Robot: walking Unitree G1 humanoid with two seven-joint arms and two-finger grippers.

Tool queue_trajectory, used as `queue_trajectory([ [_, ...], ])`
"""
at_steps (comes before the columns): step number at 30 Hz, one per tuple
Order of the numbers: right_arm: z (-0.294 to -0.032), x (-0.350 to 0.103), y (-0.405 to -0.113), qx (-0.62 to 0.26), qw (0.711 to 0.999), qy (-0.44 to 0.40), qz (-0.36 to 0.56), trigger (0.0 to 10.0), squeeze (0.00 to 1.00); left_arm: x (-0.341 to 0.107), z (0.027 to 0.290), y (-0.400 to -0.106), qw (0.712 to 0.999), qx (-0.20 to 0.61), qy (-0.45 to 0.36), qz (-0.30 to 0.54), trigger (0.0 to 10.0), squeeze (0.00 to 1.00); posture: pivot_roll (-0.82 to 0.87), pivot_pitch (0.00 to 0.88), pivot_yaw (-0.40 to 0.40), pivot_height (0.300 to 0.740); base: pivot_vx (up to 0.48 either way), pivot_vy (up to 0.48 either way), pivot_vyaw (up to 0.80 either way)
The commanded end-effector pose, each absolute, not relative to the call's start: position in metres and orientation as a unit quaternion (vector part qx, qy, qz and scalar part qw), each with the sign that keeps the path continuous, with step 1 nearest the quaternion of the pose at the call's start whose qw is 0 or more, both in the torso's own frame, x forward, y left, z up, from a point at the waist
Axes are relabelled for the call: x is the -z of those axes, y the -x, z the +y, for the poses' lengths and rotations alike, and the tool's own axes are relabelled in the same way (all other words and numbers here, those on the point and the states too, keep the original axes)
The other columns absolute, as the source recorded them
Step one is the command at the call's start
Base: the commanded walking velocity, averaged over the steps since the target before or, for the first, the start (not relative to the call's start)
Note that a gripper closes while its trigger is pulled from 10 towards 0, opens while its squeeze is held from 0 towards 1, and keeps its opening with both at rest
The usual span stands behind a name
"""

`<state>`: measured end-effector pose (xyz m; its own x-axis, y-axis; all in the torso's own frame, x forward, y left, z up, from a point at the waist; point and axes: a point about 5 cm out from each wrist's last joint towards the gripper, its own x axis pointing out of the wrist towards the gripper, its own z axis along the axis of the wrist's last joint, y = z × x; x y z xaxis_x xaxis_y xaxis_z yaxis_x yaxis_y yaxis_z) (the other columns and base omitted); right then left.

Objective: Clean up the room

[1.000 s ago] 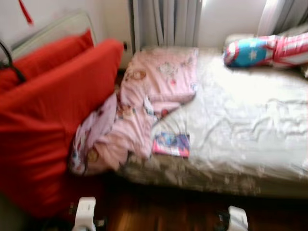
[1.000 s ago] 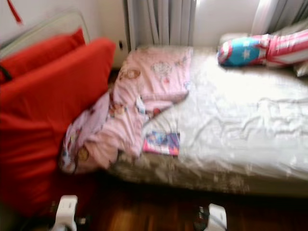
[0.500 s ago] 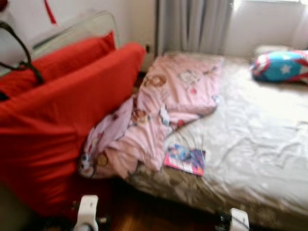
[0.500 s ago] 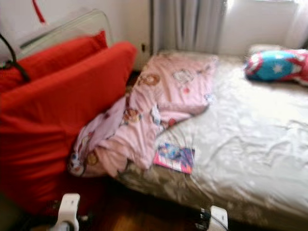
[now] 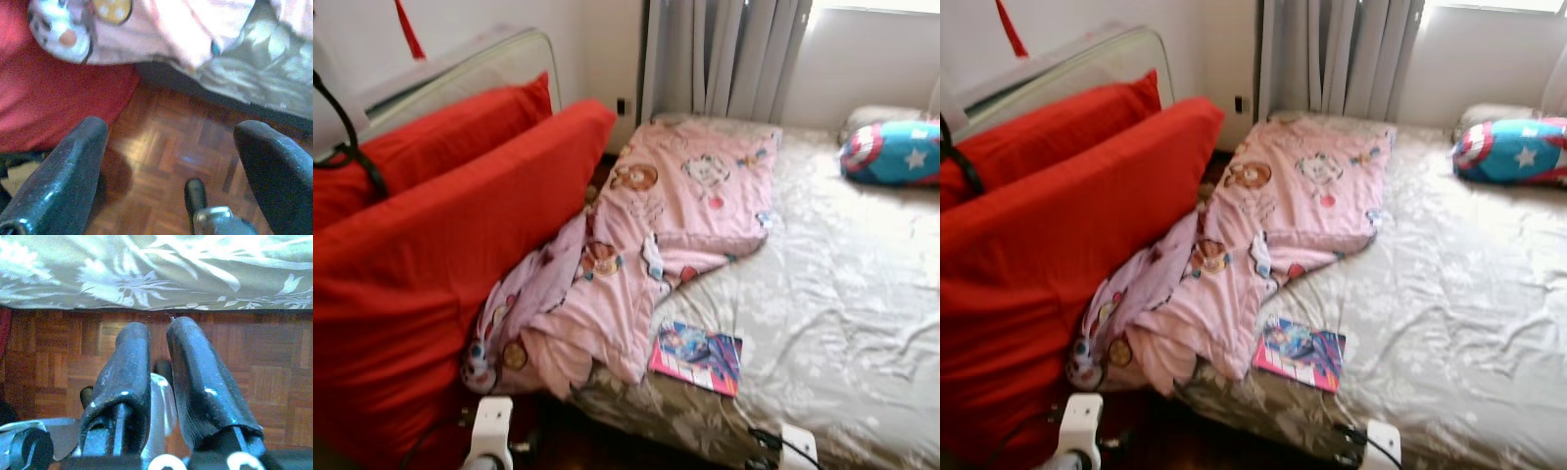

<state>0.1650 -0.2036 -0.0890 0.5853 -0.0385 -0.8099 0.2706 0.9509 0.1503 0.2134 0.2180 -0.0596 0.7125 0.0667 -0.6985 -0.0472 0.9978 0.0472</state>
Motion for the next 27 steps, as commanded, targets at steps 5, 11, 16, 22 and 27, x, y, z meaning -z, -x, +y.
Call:
queue_trajectory([
  [5,-0.207,0.087,-0.167,0.084,0.888,-0.123,0.435,10.0,0.0,0.066,0.215,-0.205,0.919,-0.041,0.014,0.392,10.0,0.0,-0.09,0.0,0.013,0.74,0.105,0.0,0.48],
  [11,-0.206,0.084,-0.172,0.066,0.9,-0.116,0.415,10.0,0.0,0.065,0.213,-0.206,0.924,-0.039,0.055,0.378,10.0,0.0,-0.11,0.0,0.019,0.74,0.0,0.0,0.0],
  [16,-0.206,0.078,-0.18,0.028,0.918,-0.07,0.39,10.0,0.0,0.061,0.213,-0.208,0.934,-0.066,0.084,0.34,10.0,0.0,-0.11,0.0,0.021,0.74,0.0,0.0,0.0],
  [22,-0.187,0.049,-0.227,-0.009,0.959,-0.051,0.278,10.0,0.0,0.03,0.218,-0.248,0.963,-0.056,0.092,0.248,10.0,0.0,-0.12,0.0,0.018,0.74,0.0,0.0,0.0],
  [27,-0.175,0.014,-0.262,-0.009,0.986,-0.056,0.156,10.0,0.0,-0.011,0.216,-0.284,0.989,-0.01,0.065,0.131,10.0,0.0,-0.11,0.0,-0.001,0.74,0.0,0.0,0.0],
])
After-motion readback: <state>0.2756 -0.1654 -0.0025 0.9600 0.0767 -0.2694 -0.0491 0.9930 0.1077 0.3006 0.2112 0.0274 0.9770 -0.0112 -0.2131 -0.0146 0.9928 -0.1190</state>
